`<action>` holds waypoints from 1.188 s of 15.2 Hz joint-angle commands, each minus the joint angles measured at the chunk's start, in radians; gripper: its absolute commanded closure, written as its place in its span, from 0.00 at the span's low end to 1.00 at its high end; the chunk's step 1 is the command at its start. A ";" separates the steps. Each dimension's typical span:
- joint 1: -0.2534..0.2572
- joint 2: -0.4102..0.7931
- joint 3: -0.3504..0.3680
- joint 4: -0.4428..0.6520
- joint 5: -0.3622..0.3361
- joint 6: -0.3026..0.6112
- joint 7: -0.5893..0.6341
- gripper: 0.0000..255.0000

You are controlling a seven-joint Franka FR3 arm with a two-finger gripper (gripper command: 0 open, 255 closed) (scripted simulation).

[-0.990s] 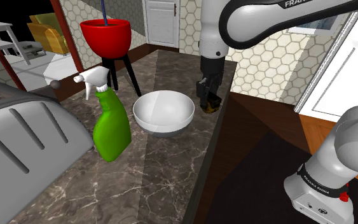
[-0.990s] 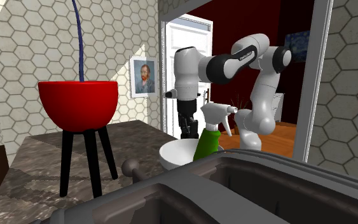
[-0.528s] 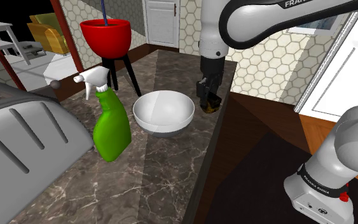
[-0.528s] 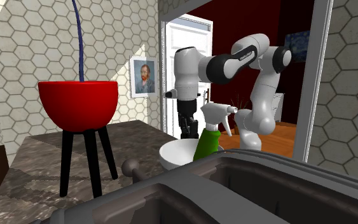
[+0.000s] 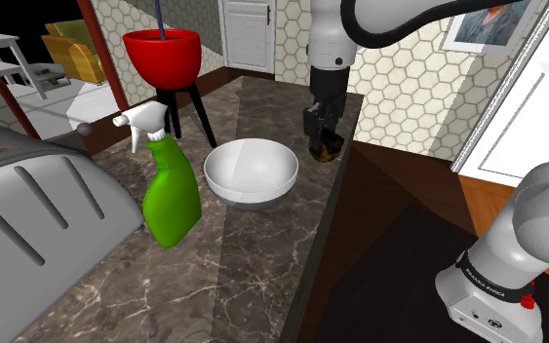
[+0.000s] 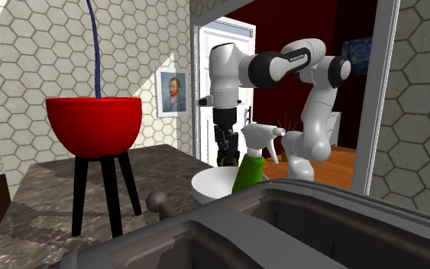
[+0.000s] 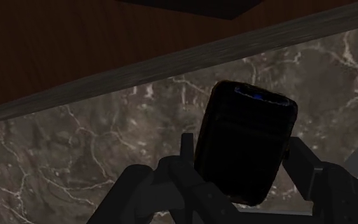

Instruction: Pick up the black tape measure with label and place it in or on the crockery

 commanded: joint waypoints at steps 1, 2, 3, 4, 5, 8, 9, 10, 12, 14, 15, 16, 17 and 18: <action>-0.001 0.002 -0.002 0.028 -0.002 -0.027 0.000 1.00; -0.002 0.001 -0.003 0.041 -0.002 -0.040 -0.001 1.00; -0.002 0.000 -0.003 0.054 -0.002 -0.054 -0.001 1.00; -0.002 0.000 -0.004 0.067 -0.003 -0.067 -0.001 1.00; -0.003 0.000 -0.005 0.080 -0.003 -0.080 -0.001 1.00; -0.004 0.002 -0.007 0.122 -0.005 -0.121 -0.001 1.00; -0.005 0.002 -0.008 0.136 -0.006 -0.134 -0.001 1.00; -0.005 0.004 -0.008 0.151 -0.006 -0.147 -0.001 1.00; -0.006 0.007 -0.010 0.180 -0.008 -0.174 0.000 1.00; -0.007 0.010 -0.010 0.211 -0.009 -0.201 0.000 1.00; -0.007 0.013 -0.011 0.226 -0.010 -0.214 0.001 1.00; -0.008 0.015 -0.011 0.242 -0.011 -0.228 0.001 1.00; -0.008 0.018 -0.011 0.258 -0.012 -0.241 0.001 1.00; -0.009 0.021 -0.012 0.275 -0.012 -0.255 0.002 1.00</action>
